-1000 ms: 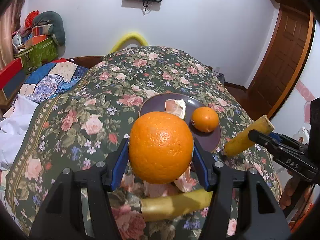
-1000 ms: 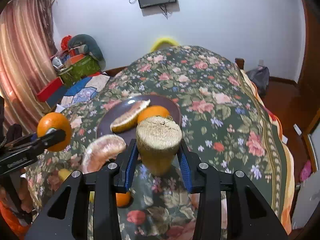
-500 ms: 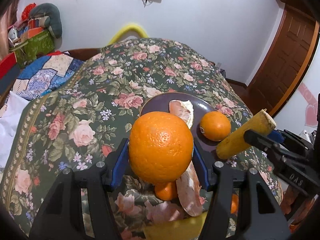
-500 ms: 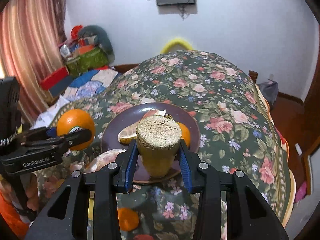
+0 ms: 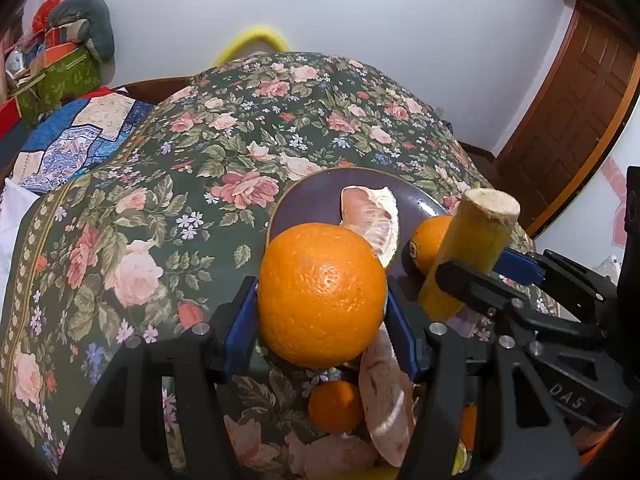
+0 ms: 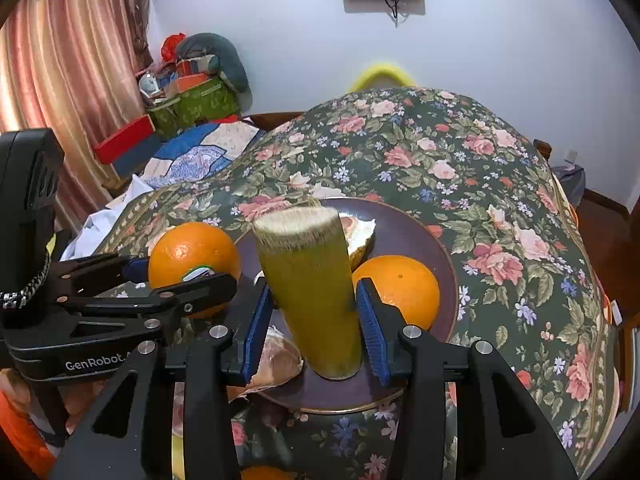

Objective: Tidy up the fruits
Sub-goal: 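Lower the green cylinder onto the plate and open the right gripper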

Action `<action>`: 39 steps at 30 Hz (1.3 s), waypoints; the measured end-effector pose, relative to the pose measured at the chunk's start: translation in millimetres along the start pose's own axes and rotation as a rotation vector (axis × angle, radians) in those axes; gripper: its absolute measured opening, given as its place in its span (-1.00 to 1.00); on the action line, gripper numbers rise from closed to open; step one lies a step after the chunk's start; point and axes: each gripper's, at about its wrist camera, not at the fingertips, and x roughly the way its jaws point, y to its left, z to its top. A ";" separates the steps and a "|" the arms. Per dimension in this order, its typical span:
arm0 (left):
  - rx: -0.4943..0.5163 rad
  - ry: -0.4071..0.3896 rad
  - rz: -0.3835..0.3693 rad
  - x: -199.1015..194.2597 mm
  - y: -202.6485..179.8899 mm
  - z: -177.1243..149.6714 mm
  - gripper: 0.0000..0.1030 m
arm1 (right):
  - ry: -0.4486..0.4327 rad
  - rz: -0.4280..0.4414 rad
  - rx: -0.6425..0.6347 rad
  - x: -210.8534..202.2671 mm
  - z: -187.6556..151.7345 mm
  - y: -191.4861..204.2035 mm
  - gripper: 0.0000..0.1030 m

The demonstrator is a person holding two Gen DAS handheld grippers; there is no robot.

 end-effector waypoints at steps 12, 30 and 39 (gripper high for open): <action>0.009 0.024 -0.018 12.9 -0.6 7.7 0.16 | -0.008 0.016 0.026 -10.0 -4.2 -12.0 -0.10; 0.021 0.026 -0.019 9.2 -3.0 4.9 0.16 | -0.016 0.028 0.048 -3.0 4.0 -21.2 -0.06; 0.031 0.026 -0.026 2.6 -5.0 -2.4 0.16 | -0.048 0.014 0.057 -19.4 4.7 -25.1 0.02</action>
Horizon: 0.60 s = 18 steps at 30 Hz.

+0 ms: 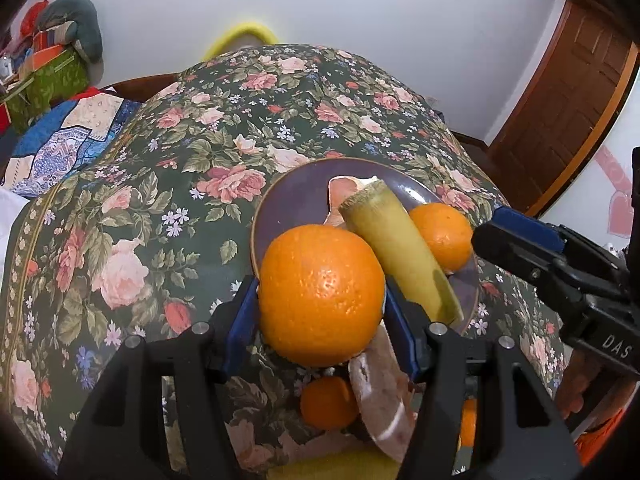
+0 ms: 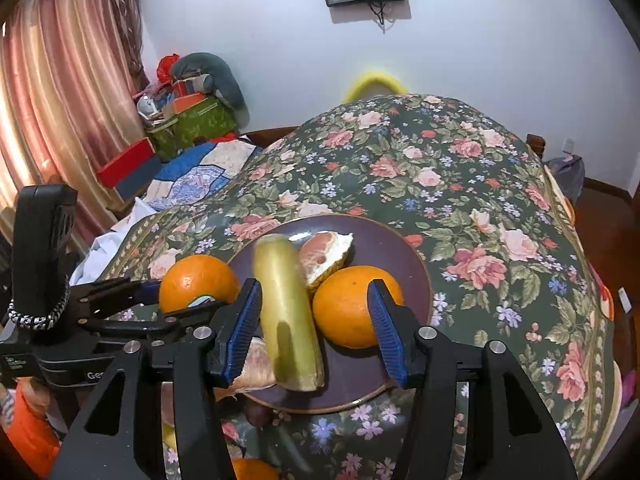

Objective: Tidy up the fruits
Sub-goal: 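Lower the green cylinder onto the plate and open the right gripper, then grasp the pale pomelo segment on the cloth with the left gripper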

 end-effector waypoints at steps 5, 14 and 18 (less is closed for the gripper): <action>0.008 0.005 0.004 -1.0 -3.2 -2.0 0.16 | 0.007 -0.015 0.009 -5.1 -5.0 -3.8 0.10; -0.027 0.017 -0.023 -10.6 3.4 -3.2 0.16 | 0.019 -0.036 0.012 -18.3 -22.4 -4.9 0.23; -0.018 -0.015 -0.036 -23.4 3.0 -6.2 0.16 | 0.022 -0.036 0.005 -21.5 -27.6 -2.7 0.23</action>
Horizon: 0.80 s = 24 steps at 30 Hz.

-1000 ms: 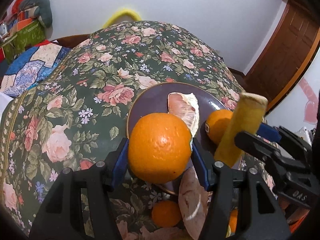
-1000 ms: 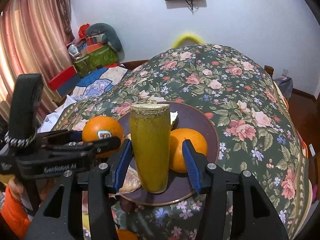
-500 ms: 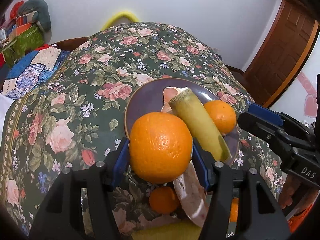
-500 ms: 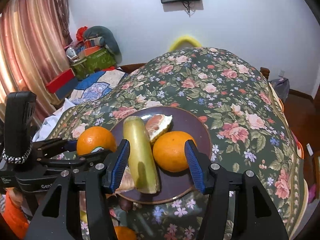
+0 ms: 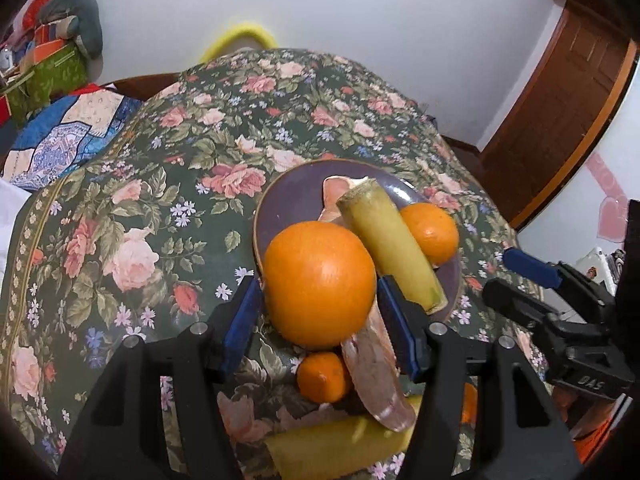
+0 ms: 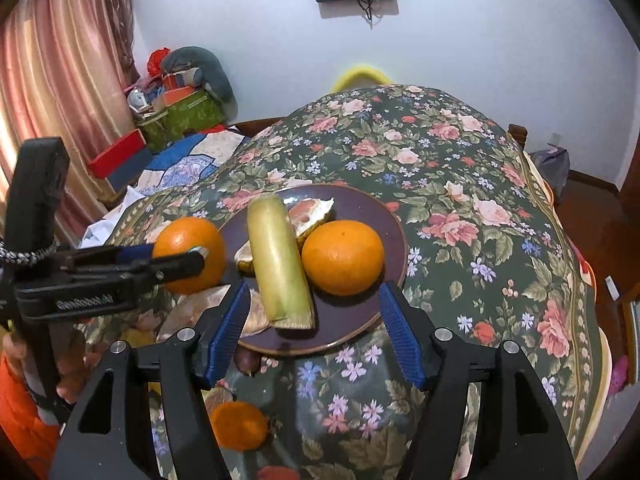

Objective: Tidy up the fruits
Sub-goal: 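Grasp the pale pomelo segment on the cloth with the left gripper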

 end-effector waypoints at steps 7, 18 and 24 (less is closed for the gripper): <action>0.048 0.014 0.022 2.6 -5.7 1.7 -0.14 | -0.005 0.007 -0.002 -0.2 -3.4 2.0 0.23; 0.039 0.012 0.027 6.2 -5.6 2.0 -0.13 | 0.002 -0.002 0.018 1.1 -7.9 -1.8 0.23; 0.014 0.006 0.008 -10.6 -7.3 -4.9 -0.13 | 0.026 -0.008 0.007 -0.5 -18.8 4.5 0.23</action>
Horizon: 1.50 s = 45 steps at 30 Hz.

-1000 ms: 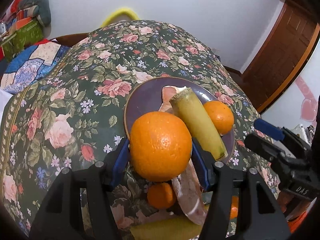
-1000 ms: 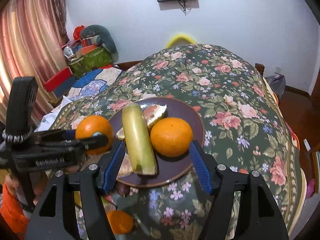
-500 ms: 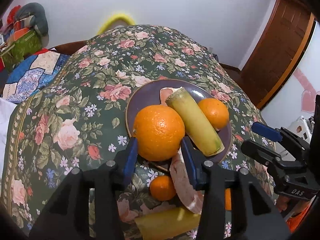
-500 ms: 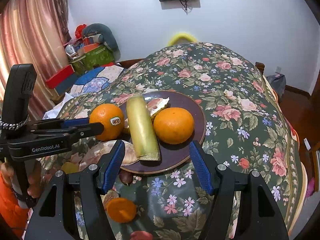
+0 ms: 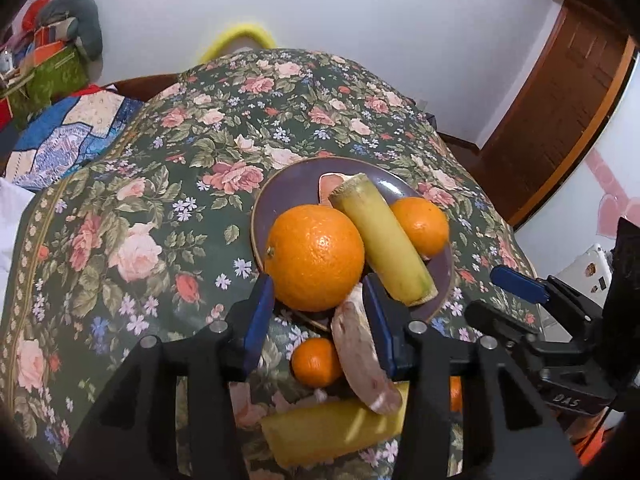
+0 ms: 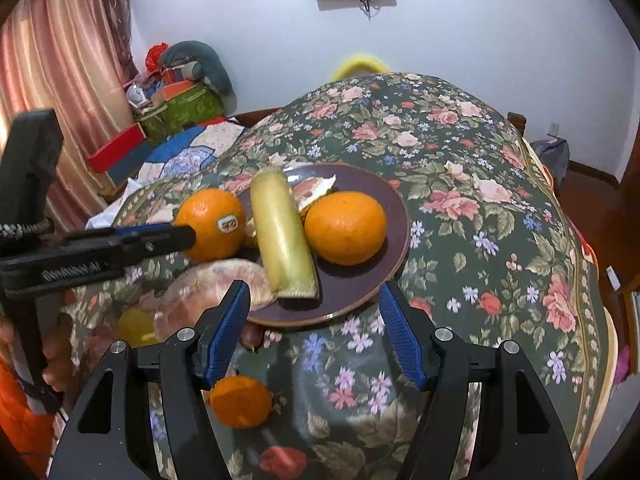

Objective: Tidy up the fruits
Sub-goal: 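Grasp the pale pomelo segment on the cloth with the left gripper, then lift the pomelo segment with the left gripper while the right gripper grasps a small tangerine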

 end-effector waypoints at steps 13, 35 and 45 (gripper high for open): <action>0.058 0.068 -0.015 3.3 -25.8 -29.9 -0.09 | 0.036 -0.006 0.011 -8.5 -23.2 1.0 0.32; 0.096 0.038 0.034 -0.6 -38.9 -42.0 -0.50 | 0.063 0.038 0.023 -16.5 -46.7 3.0 0.32; 0.083 0.016 0.033 -31.5 -30.3 -53.7 -0.56 | 0.091 0.095 -0.019 -1.9 -53.5 23.5 0.19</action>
